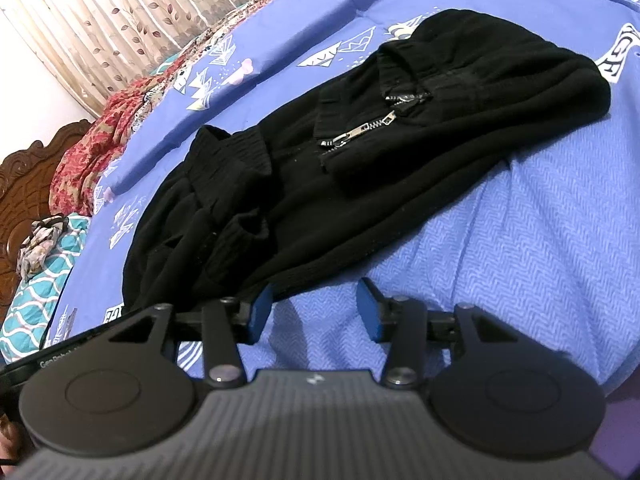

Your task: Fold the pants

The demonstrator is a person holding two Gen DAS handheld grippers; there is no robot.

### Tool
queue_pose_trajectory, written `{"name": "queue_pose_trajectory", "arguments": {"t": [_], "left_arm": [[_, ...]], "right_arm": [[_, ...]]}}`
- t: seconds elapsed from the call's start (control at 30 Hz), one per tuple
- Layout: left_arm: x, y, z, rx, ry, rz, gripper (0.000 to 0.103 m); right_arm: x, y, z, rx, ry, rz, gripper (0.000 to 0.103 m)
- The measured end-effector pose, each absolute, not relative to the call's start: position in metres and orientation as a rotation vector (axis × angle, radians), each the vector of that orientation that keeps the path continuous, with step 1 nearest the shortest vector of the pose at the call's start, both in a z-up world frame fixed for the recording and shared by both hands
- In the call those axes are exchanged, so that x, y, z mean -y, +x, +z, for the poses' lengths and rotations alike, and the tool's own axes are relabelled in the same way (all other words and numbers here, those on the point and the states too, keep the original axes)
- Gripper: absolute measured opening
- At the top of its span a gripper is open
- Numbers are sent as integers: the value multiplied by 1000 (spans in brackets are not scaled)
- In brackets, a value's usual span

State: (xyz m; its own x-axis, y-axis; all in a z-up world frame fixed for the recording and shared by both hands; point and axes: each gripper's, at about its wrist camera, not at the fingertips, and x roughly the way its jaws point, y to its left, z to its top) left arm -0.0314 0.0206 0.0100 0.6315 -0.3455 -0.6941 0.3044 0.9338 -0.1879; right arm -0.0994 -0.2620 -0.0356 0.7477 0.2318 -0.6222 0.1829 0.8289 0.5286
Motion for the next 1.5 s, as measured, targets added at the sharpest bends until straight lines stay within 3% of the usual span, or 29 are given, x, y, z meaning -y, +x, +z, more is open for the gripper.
{"name": "queue_pose_trajectory", "arguments": {"t": [0.3, 0.57, 0.9, 1.2, 1.23, 1.3, 1.5], "left_arm": [[-20, -31, 10, -808, -49, -369, 68], [-18, -29, 8, -821, -52, -383, 78], [-19, -27, 10, -832, -52, -395, 79], [-63, -28, 72, -684, -186, -432, 86], [-66, -26, 77, -679, -207, -434, 88], [-68, -20, 86, -682, -237, -433, 88], [-46, -5, 101, -704, -259, -481, 88]], "right_arm": [[264, -102, -36, -725, 616, 34, 50], [265, -106, -38, -703, 653, 24, 50], [267, -103, -31, -727, 643, 32, 50], [347, -131, 11, -468, 658, -126, 50], [362, -132, 11, -448, 681, -175, 54], [388, -133, 6, -428, 722, -252, 61], [421, -103, -15, -487, 718, -298, 61]]}}
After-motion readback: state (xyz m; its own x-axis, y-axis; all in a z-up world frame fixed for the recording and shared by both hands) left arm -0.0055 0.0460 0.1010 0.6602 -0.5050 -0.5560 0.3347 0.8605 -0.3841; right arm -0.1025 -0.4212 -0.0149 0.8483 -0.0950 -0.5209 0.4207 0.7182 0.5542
